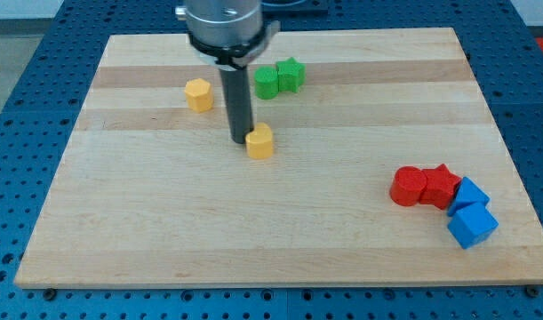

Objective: Point your arm to the green circle

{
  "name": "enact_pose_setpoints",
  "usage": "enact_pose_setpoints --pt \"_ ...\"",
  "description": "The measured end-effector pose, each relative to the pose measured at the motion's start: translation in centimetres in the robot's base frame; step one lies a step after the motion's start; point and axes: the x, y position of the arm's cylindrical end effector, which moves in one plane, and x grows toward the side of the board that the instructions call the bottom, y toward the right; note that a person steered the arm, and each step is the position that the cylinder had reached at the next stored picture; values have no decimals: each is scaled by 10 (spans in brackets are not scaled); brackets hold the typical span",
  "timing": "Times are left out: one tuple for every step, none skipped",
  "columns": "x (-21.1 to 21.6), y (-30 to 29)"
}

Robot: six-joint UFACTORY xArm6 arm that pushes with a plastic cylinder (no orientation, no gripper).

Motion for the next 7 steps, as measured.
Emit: enact_pose_setpoints --pt "17 29" --pt "25 50" --pt "27 71" --pt "44 88" --pt "67 95" --pt "86 97" --pt "101 98"
